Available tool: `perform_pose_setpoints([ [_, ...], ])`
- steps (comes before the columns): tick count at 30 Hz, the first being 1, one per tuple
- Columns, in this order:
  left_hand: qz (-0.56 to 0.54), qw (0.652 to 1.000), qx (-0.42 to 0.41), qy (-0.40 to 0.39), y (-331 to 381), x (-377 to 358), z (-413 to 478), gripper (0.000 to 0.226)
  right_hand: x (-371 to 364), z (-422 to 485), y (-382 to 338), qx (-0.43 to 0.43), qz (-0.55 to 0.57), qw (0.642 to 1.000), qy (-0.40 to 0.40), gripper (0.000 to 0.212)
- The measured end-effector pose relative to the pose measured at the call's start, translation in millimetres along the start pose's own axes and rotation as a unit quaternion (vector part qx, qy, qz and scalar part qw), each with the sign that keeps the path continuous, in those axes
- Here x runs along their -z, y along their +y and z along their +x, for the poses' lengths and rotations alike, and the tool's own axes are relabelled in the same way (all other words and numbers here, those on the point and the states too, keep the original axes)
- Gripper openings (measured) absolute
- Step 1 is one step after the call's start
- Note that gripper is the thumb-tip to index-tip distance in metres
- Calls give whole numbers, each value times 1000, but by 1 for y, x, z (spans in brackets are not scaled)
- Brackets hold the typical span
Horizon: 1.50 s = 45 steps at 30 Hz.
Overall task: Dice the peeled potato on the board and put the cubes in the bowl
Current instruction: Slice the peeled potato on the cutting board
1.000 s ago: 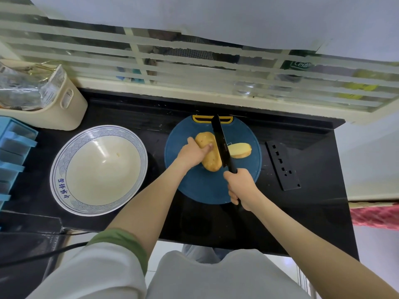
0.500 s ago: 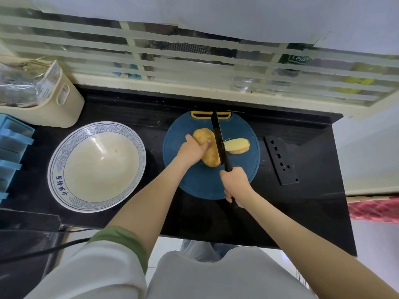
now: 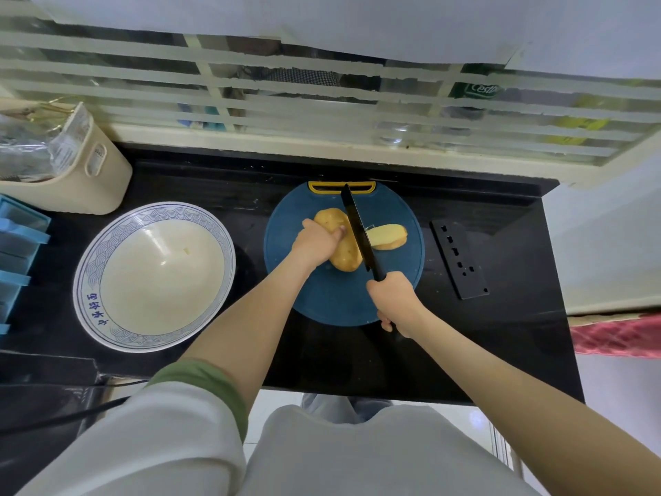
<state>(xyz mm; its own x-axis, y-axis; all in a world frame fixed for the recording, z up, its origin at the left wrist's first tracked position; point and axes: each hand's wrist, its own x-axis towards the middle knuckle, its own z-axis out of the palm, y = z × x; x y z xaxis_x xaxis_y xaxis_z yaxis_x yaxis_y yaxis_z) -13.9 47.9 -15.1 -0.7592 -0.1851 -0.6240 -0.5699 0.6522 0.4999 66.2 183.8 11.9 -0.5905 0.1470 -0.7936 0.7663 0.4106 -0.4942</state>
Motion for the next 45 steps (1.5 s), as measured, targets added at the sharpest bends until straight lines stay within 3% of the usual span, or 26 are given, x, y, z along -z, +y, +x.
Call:
perform_pose_setpoints([
  [7,5,1000,1,-7,1,-1,-5,77,-12,10,4,2,-9,1000,23,11],
  [10,11,1000,1,-14,-2,-2,-7,76,-14,19,0,-22,40,999,6,11],
  [12,-8,1000,9,-16,-7,-3,-6,75,-21,21,5,-12,-5,1000,4,7],
  [14,-28,999,10,-16,-9,-1,-1,77,-26,28,13,-34,48,998,29,15],
  [17,-36,999,13,-21,-9,-2,3,83,-27,28,21,-46,25,998,26,25],
  [22,-77,996,8,-47,-17,-2,4,94,-19,29,18,18,-24,999,26,22],
  [28,-91,992,31,-86,-27,18,-1,82,0,30,9,110,-132,982,76,21],
  [30,-65,997,14,-48,-28,30,-8,77,11,31,11,141,-187,966,110,25],
  [32,-46,995,-61,64,-23,39,-15,56,23,28,13,157,-236,948,146,24],
  [35,62,948,-252,184,0,40,-21,31,42,24,16,176,-326,910,188,21],
  [38,249,861,-421,141,31,27,-23,27,56,22,19,200,-407,865,214,22],
  [42,435,761,-477,58,63,6,-21,35,71,18,24,227,-481,819,216,25],
  [45,498,707,-501,30,79,-5,-18,35,81,16,30,234,-512,799,213,24],
])
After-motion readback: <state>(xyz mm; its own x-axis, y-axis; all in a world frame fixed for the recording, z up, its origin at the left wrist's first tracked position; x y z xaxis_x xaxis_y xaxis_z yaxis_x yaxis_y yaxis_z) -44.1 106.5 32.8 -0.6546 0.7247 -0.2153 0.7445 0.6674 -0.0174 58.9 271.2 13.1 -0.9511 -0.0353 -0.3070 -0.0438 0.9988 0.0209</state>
